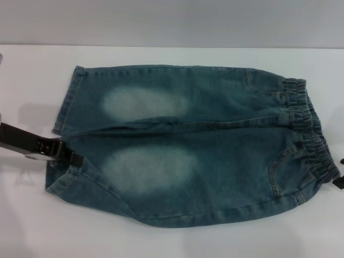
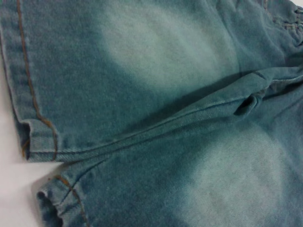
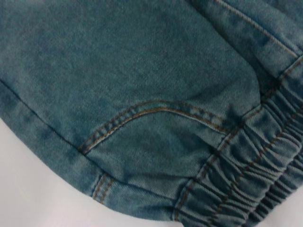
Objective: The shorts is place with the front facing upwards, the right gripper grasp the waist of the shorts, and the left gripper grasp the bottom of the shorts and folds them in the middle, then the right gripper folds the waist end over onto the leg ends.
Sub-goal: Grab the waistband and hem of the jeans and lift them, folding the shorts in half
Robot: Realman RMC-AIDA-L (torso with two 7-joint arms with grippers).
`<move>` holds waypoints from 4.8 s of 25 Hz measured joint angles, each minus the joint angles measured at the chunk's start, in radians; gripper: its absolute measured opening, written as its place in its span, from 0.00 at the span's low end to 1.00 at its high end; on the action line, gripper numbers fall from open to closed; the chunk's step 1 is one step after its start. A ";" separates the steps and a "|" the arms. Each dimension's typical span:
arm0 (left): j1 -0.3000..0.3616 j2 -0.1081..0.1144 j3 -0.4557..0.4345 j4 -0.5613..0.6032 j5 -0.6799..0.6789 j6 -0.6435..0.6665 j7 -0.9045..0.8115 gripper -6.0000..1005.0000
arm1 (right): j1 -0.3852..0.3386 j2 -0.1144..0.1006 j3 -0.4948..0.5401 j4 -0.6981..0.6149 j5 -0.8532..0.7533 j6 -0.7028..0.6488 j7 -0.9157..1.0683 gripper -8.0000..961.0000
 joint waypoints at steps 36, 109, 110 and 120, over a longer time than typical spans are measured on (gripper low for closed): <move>0.009 -0.003 -0.008 -0.009 0.006 -0.011 0.028 0.02 | 0.035 0.013 -0.085 -0.029 0.003 -0.069 -0.002 0.63; 0.011 -0.015 -0.011 -0.009 0.001 -0.039 0.049 0.02 | 0.063 0.050 -0.115 -0.025 0.056 -0.063 -0.080 0.26; 0.011 -0.015 -0.015 -0.009 0.001 -0.039 0.049 0.02 | 0.060 0.050 -0.115 -0.025 0.056 -0.064 -0.082 0.22; 0.020 -0.011 -0.116 -0.008 0.005 -0.044 0.088 0.02 | -0.032 0.022 -0.054 -0.039 0.173 -0.103 -0.126 0.01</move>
